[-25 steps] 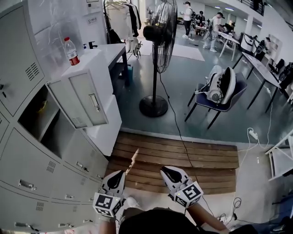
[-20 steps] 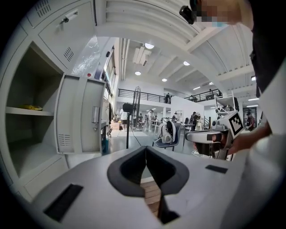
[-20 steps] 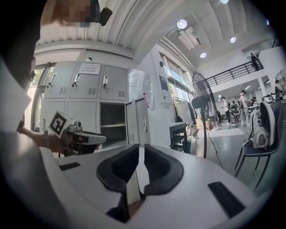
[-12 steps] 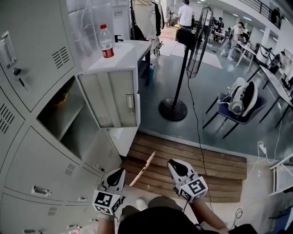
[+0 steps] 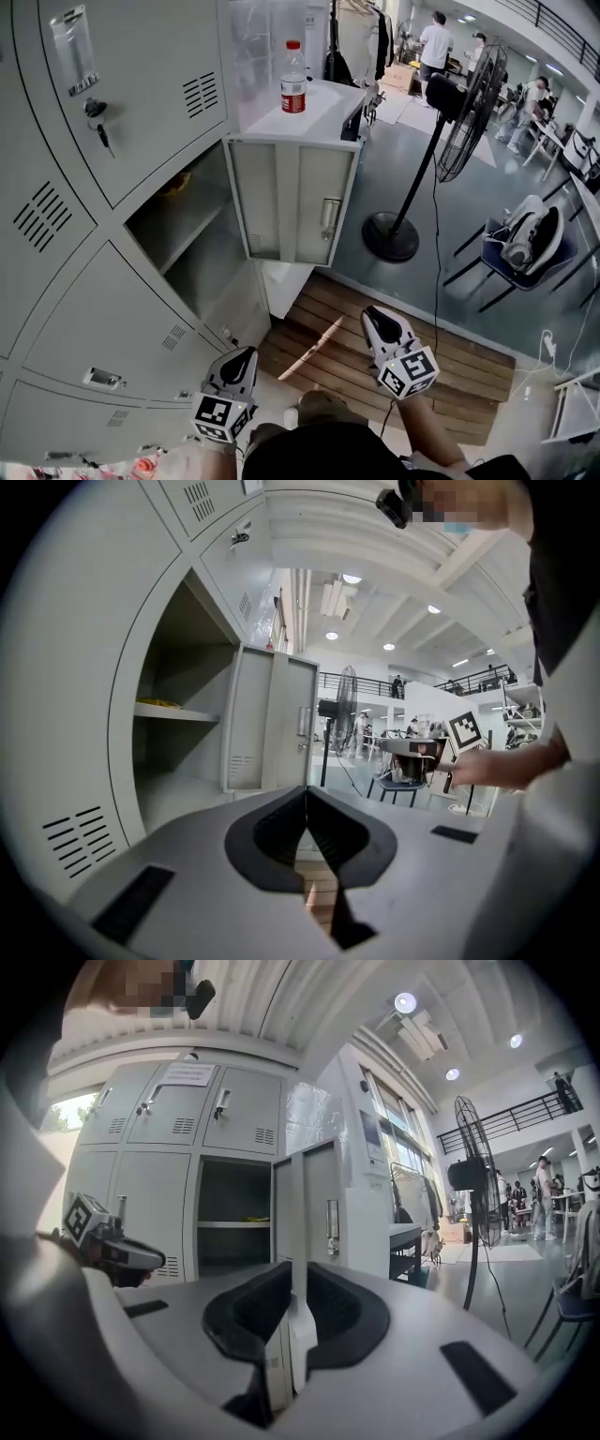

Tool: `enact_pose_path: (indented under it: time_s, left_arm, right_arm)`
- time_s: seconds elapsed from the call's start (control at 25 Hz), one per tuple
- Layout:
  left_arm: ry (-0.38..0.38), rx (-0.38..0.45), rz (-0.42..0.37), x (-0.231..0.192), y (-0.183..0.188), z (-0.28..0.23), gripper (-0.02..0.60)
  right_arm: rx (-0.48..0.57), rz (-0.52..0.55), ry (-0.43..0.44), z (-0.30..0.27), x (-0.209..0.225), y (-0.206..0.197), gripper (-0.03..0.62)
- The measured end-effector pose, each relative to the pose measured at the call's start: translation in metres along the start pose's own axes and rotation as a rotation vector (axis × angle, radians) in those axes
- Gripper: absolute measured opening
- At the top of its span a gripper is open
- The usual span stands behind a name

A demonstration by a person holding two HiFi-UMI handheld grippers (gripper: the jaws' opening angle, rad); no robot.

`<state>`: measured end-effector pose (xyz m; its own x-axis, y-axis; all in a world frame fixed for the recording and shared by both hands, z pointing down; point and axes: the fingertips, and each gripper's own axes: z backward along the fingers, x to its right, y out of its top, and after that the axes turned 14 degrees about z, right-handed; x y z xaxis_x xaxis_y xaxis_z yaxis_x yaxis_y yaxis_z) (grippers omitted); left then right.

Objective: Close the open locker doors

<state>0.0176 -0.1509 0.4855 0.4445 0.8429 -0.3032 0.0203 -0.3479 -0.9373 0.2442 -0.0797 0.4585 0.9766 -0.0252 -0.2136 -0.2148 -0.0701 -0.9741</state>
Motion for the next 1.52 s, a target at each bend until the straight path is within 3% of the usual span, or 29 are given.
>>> enact_pose_path:
  time_s: [0.64, 1.0, 1.52]
  left_arm:
    - [0.156, 0.005, 0.034, -0.041, 0.011, -0.01, 0.009]
    - [0.265, 0.014, 0.057, -0.054, 0.008, -0.005, 0.009]
    - [0.368, 0.042, 0.075, -0.056, 0.004, -0.01, 0.009]
  right_arm:
    - [0.005, -0.003, 0.083, -0.099, 0.043, -0.003, 0.054]
    - [-0.001, 0.005, 0.078, -0.146, 0.071, -0.013, 0.119]
    - [-0.028, 0.103, 0.142, -0.191, 0.08, -0.028, 0.187]
